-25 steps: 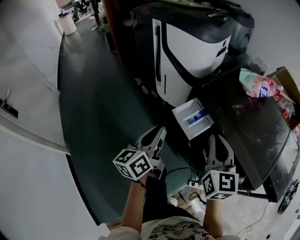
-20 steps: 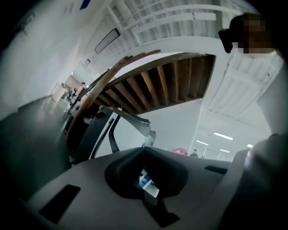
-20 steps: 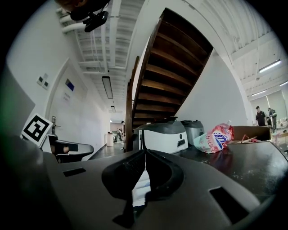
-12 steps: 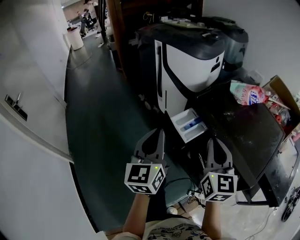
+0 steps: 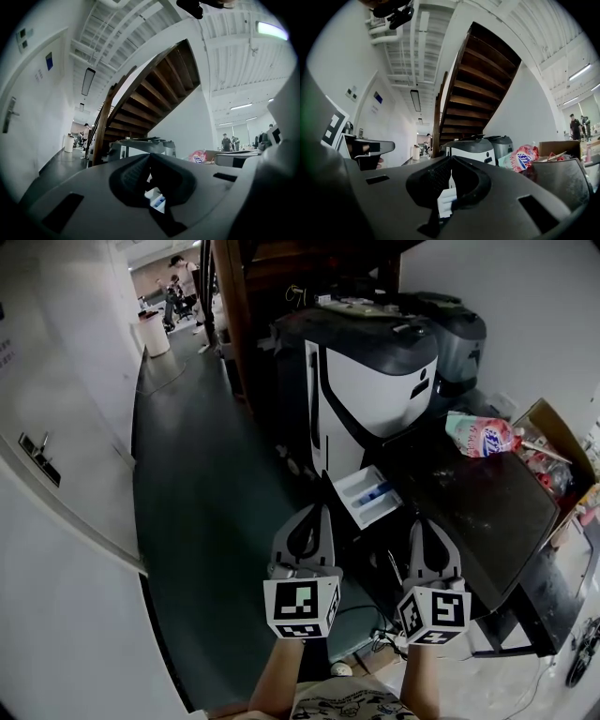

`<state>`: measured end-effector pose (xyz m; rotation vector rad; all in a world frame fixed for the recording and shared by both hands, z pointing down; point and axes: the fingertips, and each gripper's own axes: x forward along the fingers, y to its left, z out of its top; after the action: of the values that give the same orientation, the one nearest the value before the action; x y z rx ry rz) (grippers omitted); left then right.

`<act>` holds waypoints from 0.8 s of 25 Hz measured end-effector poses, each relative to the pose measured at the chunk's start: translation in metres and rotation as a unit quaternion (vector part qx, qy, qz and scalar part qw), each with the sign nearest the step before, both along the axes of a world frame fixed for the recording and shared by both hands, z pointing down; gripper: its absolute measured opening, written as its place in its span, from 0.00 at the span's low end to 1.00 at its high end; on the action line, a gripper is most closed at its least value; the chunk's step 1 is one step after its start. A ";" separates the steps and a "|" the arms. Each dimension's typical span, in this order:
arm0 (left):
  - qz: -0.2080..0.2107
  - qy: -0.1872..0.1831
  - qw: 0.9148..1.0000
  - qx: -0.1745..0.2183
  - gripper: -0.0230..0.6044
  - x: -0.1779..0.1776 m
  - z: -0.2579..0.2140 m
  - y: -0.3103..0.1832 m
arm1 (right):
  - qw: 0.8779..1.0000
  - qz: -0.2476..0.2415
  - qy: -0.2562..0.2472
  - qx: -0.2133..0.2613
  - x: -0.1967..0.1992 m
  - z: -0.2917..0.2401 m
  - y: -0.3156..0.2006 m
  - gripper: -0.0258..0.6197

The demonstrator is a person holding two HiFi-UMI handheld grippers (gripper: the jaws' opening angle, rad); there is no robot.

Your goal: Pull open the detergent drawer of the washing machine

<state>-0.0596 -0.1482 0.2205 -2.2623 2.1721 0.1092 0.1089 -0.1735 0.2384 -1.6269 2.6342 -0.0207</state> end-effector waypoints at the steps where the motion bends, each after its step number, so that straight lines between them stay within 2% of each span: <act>1: 0.000 0.000 1.000 0.001 0.06 0.003 -0.002 0.002 | 1.000 0.000 -0.001 0.001 0.002 -0.001 0.002 0.06; 5: -0.006 -0.016 1.000 0.009 0.06 0.011 -0.009 0.008 | 1.000 -0.002 -0.002 0.007 0.007 -0.007 0.008 0.06; 20: 0.001 -0.030 1.000 0.007 0.06 0.027 -0.012 0.009 | 1.000 -0.003 0.001 0.016 0.015 -0.014 0.011 0.06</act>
<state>-0.0322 -0.1390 0.2081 -2.2295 2.1340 0.0538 0.1241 -0.1623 0.2243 -1.6109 2.6277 0.0226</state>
